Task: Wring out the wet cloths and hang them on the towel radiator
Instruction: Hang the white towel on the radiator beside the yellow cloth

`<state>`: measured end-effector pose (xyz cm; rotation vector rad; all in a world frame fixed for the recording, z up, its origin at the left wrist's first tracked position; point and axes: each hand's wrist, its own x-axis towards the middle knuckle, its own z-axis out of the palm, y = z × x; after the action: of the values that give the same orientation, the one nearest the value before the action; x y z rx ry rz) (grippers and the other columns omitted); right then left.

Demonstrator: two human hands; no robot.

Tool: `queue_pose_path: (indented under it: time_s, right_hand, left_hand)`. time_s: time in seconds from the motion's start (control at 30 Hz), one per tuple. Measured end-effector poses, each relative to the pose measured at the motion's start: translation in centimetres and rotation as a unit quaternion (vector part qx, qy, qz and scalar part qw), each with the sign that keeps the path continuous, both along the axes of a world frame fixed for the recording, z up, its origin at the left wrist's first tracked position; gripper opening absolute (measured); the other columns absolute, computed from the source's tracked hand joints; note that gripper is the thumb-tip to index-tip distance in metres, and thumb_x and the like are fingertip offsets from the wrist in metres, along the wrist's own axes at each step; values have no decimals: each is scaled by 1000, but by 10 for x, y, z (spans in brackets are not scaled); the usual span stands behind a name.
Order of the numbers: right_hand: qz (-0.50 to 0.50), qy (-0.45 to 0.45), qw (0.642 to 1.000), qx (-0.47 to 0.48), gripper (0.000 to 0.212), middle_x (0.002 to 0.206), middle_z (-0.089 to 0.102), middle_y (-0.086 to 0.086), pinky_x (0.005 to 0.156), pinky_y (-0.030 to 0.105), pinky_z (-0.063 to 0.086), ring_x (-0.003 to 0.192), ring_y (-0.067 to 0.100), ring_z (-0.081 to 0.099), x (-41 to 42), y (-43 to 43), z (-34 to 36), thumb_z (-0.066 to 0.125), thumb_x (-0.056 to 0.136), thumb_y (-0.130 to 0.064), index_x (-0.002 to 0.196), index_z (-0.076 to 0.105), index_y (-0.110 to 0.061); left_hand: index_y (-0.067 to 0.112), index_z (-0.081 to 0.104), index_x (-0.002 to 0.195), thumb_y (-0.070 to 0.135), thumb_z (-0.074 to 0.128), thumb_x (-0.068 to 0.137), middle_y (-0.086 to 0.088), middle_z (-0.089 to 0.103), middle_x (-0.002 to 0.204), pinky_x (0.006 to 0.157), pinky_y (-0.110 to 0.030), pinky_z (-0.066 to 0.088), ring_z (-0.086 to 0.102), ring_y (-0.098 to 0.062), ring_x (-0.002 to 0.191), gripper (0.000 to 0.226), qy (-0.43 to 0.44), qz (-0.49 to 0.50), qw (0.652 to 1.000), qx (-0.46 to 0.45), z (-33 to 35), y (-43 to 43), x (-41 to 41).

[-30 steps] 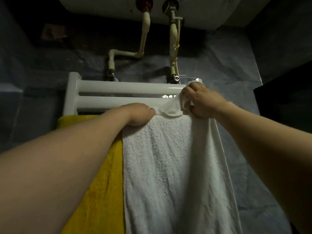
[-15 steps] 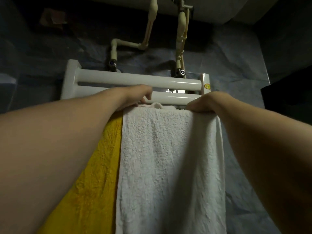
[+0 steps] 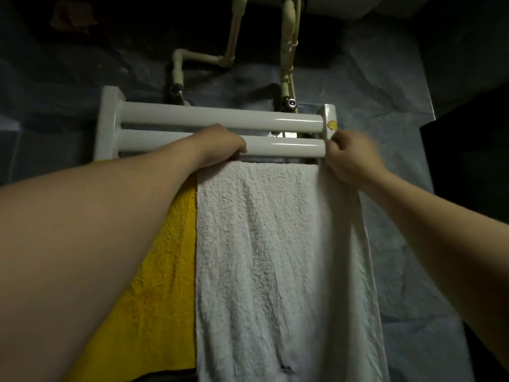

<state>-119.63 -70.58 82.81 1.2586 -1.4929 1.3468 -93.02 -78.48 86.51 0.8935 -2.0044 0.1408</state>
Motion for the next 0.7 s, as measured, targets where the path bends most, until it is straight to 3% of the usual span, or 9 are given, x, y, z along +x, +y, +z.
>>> queue_pose_path:
  time_s: [0.07, 0.13, 0.23, 0.33, 0.43, 0.5, 0.57, 0.63, 0.7]
  right_hand:
    - [128, -114, 985, -8, 25, 80, 58, 4, 64, 34, 42, 73, 23, 53, -14, 15, -17, 51, 83, -37, 92, 56, -14]
    - [245, -216, 944, 51, 34, 86, 57, 9, 66, 39, 49, 75, 23, 56, -23, 25, -38, 55, 82, -42, 101, 53, -13]
    - [257, -241, 926, 135, 28, 89, 58, 11, 67, 40, 56, 78, 24, 59, -28, 29, -68, 62, 92, -32, 105, 57, -7]
    - [302, -289, 903, 96, 31, 93, 62, 14, 67, 36, 53, 80, 24, 61, -24, 37, -78, 65, 94, -33, 101, 67, -3]
    - [366, -338, 866, 36, 38, 95, 67, 21, 77, 34, 47, 86, 24, 60, -17, 45, -64, 59, 96, -40, 107, 69, -4]
    - [336, -318, 887, 1, 41, 80, 60, 21, 73, 32, 41, 78, 23, 53, -8, 45, -42, 55, 98, -41, 93, 68, -3]
    - [275, -285, 918, -6, 37, 72, 56, 7, 63, 27, 40, 68, 16, 51, 1, 42, -17, 53, 99, -40, 73, 62, -15]
    - [238, -268, 933, 26, 33, 86, 65, 5, 65, 26, 46, 73, 18, 61, 7, 31, 5, 56, 96, -44, 83, 67, -15]
    - [185, -263, 941, 105, 36, 104, 68, 8, 75, 33, 50, 94, 27, 67, 13, 22, 13, 61, 91, -48, 102, 67, -14]
  left_hand:
    - [16, 68, 92, 46, 61, 81, -6, 66, 100, 70, -33, 44, 59, -20, 85, 33, -27, -17, 999, 14, -4, -1, 1]
    - [20, 61, 99, 54, 54, 84, -1, 60, 105, 77, -35, 42, 56, -20, 91, 38, -74, 10, 997, 10, -9, 0, -2]
    - [28, 53, 105, 59, 45, 86, -2, 54, 108, 81, -37, 40, 53, -20, 92, 37, -96, 38, 995, -9, -11, 0, -7]
    - [27, 53, 105, 57, 46, 89, -3, 54, 108, 82, -37, 40, 52, -20, 91, 35, -102, 35, 994, -10, -11, -1, -6]
    - [27, 57, 105, 55, 48, 89, -3, 56, 107, 80, -37, 41, 52, -17, 85, 34, -99, 22, 995, -5, -10, -4, -7]
    - [26, 58, 105, 55, 49, 88, -4, 56, 107, 79, -36, 40, 52, -17, 85, 35, -97, 26, 995, -8, -8, -6, -8]
    - [25, 59, 104, 55, 49, 89, -5, 56, 107, 79, -36, 39, 51, -19, 85, 35, -105, 34, 994, -13, -6, -9, -8]
    - [24, 60, 104, 55, 48, 88, -7, 57, 109, 80, -35, 39, 52, -20, 87, 37, -111, 38, 993, -20, -5, -12, -9]
    - [22, 63, 107, 55, 48, 89, -8, 60, 115, 82, -35, 39, 53, -22, 92, 40, -109, 44, 993, -26, -4, -14, -10]
